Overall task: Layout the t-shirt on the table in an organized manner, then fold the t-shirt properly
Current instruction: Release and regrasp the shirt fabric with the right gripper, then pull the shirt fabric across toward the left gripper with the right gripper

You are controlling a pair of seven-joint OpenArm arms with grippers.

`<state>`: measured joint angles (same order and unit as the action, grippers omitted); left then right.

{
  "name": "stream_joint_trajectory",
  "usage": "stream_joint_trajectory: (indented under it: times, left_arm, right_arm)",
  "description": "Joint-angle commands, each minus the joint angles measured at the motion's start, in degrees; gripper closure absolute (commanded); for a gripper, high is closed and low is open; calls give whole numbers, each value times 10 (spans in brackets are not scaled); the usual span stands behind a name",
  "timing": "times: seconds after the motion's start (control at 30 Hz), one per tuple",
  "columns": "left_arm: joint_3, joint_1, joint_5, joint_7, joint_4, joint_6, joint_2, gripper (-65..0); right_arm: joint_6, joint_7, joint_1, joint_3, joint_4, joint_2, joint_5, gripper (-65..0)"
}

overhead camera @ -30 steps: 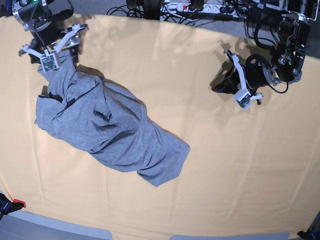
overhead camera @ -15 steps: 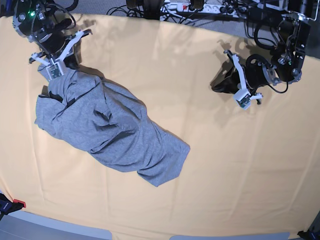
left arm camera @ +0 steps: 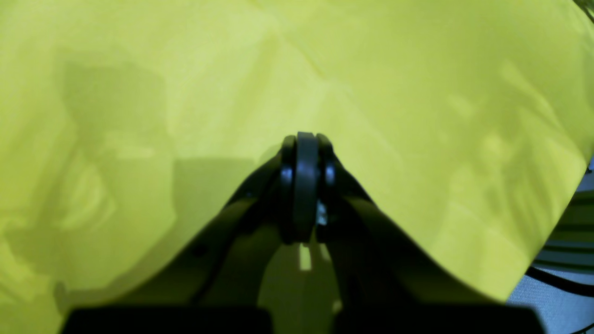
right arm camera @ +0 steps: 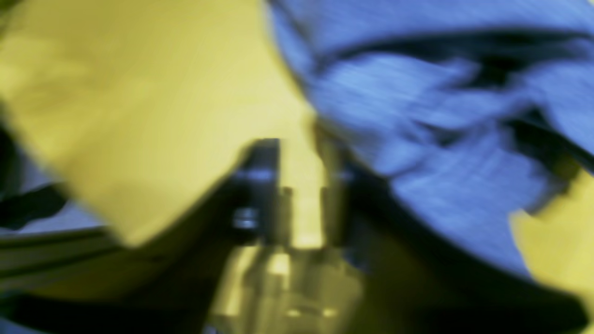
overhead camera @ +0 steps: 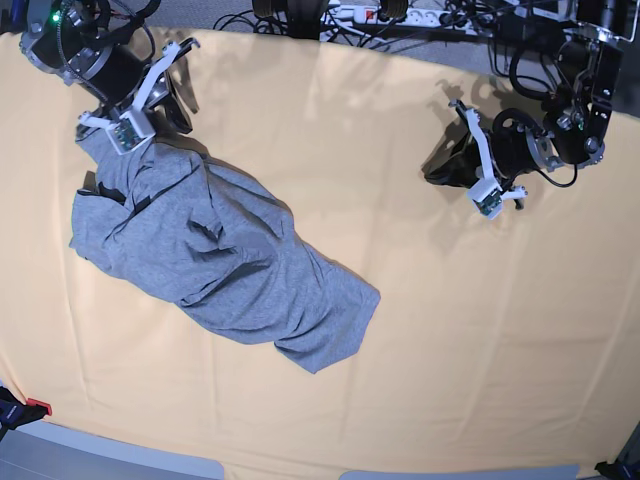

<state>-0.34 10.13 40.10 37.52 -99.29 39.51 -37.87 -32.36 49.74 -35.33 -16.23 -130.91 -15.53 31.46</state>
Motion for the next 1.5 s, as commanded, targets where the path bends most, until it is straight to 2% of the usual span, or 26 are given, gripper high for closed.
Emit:
stream_joint_trajectory:
  times: [0.0, 0.03, 0.07, 0.2, 0.37, 0.4, 0.43, 0.47, 0.53, 0.57, 0.7, 0.73, 0.87, 1.07, 1.2, 1.33, 1.47]
  left_arm:
    - [-4, -7, 10, -11, -8, 5, -9, 0]
    - [-4, -7, 10, -11, -8, 5, -9, 0]
    - [-4, -6, 10, -11, -8, 5, -9, 0]
    - [-4, -7, 9, -11, -8, 5, -9, 0]
    - [-4, -7, 10, -11, -8, 5, -9, 0]
    - [-4, -7, 10, -11, -8, 5, -9, 0]
    - [-4, -7, 10, -11, -8, 5, -9, 0]
    - [-4, -7, 10, -11, -8, 5, -9, 0]
    - [-4, -6, 10, -11, -8, 5, -9, 0]
    - [-4, -6, 10, -11, -8, 5, -9, 0]
    - [-4, -6, 10, -11, -8, 5, -11, 0]
    - [-4, -7, 10, -11, -8, 5, -12, 0]
    - [-4, -6, 22, -10, -8, 5, -15, 0]
    - [-4, -6, 27, -10, -8, 5, -15, 0]
    - [-4, -7, 31, -10, -8, 5, -20, 0]
    - [-4, -6, 31, -8, -8, 5, -36, 0]
    - [-4, -6, 31, 4, -8, 5, -50, 0]
  right_arm:
    - [12, -15, -1, -2, -8, -5, -8, -330]
    - [23, -16, -1, -2, -5, -5, -22, -369]
    - [29, -17, -1, -2, 0, -5, -36, -376]
    - [49, -42, -1, -2, 48, -5, -63, -375]
    - [71, -43, 9, -2, 124, -5, -76, -375]
    - [74, -42, 13, -2, 137, -5, -80, -364]
    - [73, -41, 17, -2, 146, -5, -78, -325]
    - [71, -36, 20, -2, 149, -5, -71, -256]
    - [49, -33, 20, -2, 147, -5, -30, -69]
    - [30, -36, 20, -2, 145, -5, -5, 0]
    - [-45, -36, 20, -2, 143, -5, 131, 0]
    - [-74, -36, 20, -2, 143, -5, 174, 0]
    - [-76, -10, 27, 7, 137, -5, 340, 0]
    - [-76, 106, 84, 97, 123, -5, 438, 0]
    - [-76, 114, 121, 191, 123, -5, 421, 0]
    - [-76, 89, 160, 266, 123, -5, 340, 0]
    - [-76, 62, 185, 305, 117, -5, 283, 0]
